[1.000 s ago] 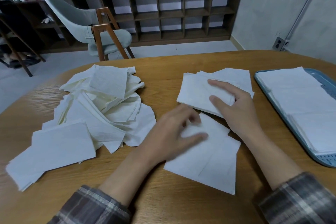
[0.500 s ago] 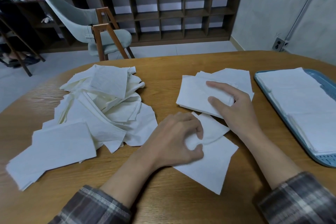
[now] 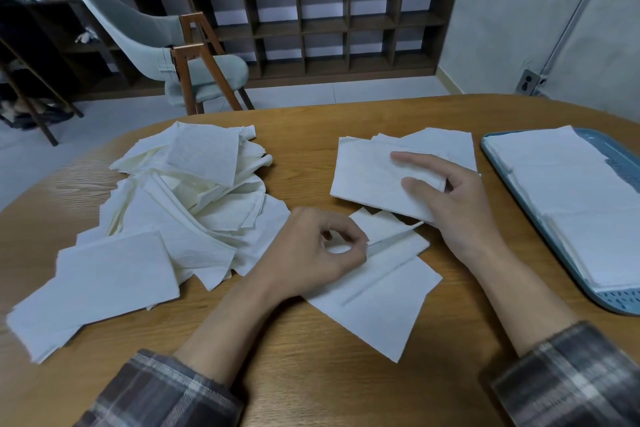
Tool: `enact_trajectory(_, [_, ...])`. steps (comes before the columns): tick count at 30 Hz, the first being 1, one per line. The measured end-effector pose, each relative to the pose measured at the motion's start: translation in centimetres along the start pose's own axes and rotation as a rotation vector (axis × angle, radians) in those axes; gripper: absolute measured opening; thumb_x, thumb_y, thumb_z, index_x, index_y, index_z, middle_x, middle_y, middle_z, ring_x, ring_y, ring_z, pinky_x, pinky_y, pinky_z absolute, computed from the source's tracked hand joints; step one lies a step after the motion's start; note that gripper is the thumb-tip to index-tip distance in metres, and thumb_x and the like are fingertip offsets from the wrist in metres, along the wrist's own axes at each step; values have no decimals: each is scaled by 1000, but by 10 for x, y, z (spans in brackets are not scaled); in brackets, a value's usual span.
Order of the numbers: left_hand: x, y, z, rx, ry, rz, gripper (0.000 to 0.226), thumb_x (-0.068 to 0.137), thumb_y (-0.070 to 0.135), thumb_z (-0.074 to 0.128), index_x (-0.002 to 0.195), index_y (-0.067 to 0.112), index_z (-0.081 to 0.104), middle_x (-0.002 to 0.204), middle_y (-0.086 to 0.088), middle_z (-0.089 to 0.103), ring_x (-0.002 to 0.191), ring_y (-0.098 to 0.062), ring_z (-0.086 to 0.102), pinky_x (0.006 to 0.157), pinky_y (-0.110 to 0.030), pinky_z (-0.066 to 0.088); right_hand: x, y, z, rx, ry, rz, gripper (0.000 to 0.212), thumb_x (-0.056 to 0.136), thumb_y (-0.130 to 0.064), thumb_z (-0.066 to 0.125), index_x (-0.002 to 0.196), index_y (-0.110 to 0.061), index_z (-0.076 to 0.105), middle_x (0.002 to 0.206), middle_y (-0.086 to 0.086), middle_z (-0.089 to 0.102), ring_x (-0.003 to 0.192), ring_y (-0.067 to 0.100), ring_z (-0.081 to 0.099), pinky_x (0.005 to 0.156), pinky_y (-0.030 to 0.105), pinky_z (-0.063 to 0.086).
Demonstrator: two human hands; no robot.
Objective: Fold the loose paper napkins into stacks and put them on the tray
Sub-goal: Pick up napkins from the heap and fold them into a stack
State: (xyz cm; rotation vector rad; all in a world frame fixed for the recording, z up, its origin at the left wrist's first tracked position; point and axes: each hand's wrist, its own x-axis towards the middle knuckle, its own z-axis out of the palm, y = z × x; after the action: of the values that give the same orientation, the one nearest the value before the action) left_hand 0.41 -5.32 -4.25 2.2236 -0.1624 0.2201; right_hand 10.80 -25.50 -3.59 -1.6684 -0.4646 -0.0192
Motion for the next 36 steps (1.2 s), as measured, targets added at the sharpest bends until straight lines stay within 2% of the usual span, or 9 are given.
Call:
enact_trajectory(3, [0, 2, -4, -56, -10, -36, 12, 89, 9, 76, 82, 16, 83, 82, 17, 78, 77, -1, 68, 74, -16, 47, 0, 0, -2, 18, 22, 8, 34, 98, -4, 68, 116, -30, 81, 119, -27, 73, 115, -8, 61, 85, 4, 43])
enact_trajectory(8, [1, 3, -4, -133, 1, -61, 14, 86, 10, 70, 80, 18, 79, 75, 8, 74, 69, -1, 61, 68, -20, 47, 1, 0, -1, 12, -6, 28, 32, 99, -4, 66, 113, -28, 82, 118, -27, 74, 116, -11, 60, 87, 5, 43])
enact_trajectory(13, [2, 6, -12, -221, 156, -30, 18, 88, 3, 62, 78, 13, 72, 66, 10, 65, 61, -4, 54, 61, -15, 39, 2, -3, 2, 74, -117, 56, 23, 104, -29, 61, 109, -23, 82, 121, -15, 76, 125, -2, 61, 114, 31, 40])
enact_trajectory(17, [5, 7, -13, -352, 268, -67, 28, 96, -8, 59, 80, 11, 72, 67, 17, 62, 62, 3, 52, 61, -9, 36, -3, -3, 7, 112, -254, 42, 54, 91, -66, 57, 107, -22, 83, 121, -2, 77, 125, 18, 65, 113, 46, 41])
enact_trajectory(20, [8, 7, -13, -371, 340, -129, 20, 100, 3, 64, 90, 13, 78, 80, 11, 72, 73, 4, 61, 68, -9, 42, -5, 0, 10, 148, -295, 81, 92, 82, -78, 69, 109, 10, 67, 115, 38, 64, 113, 56, 60, 99, 64, 47])
enact_trajectory(21, [9, 6, -13, -351, 349, -141, 16, 100, 7, 67, 94, 16, 79, 86, 14, 75, 81, 5, 64, 73, -7, 44, -5, 1, 11, 143, -293, 85, 91, 83, -76, 70, 107, 12, 65, 112, 39, 64, 109, 56, 62, 95, 63, 49])
enact_trajectory(24, [9, 3, -12, -300, 346, -142, 10, 96, 18, 76, 103, 23, 80, 100, 18, 77, 99, 3, 68, 85, -9, 48, -5, -3, 12, 68, -237, 83, 29, 97, -43, 73, 87, -16, 79, 89, 1, 78, 86, 16, 74, 71, 26, 53])
enact_trajectory(26, [9, 2, -13, -318, 373, -151, 9, 94, 21, 79, 103, 24, 80, 101, 17, 78, 100, 0, 69, 84, -13, 51, -6, -5, 11, 58, -221, 113, 17, 99, -32, 69, 92, -23, 81, 92, -5, 80, 86, 9, 75, 69, 17, 51])
enact_trajectory(36, [12, 2, -15, -380, 392, -208, 4, 94, 17, 79, 94, 16, 83, 94, 16, 79, 89, 4, 70, 73, -9, 47, -10, -14, 19, 133, -285, 167, 25, 102, -33, 62, 123, -39, 74, 125, -14, 72, 119, 9, 67, 99, 33, 53])
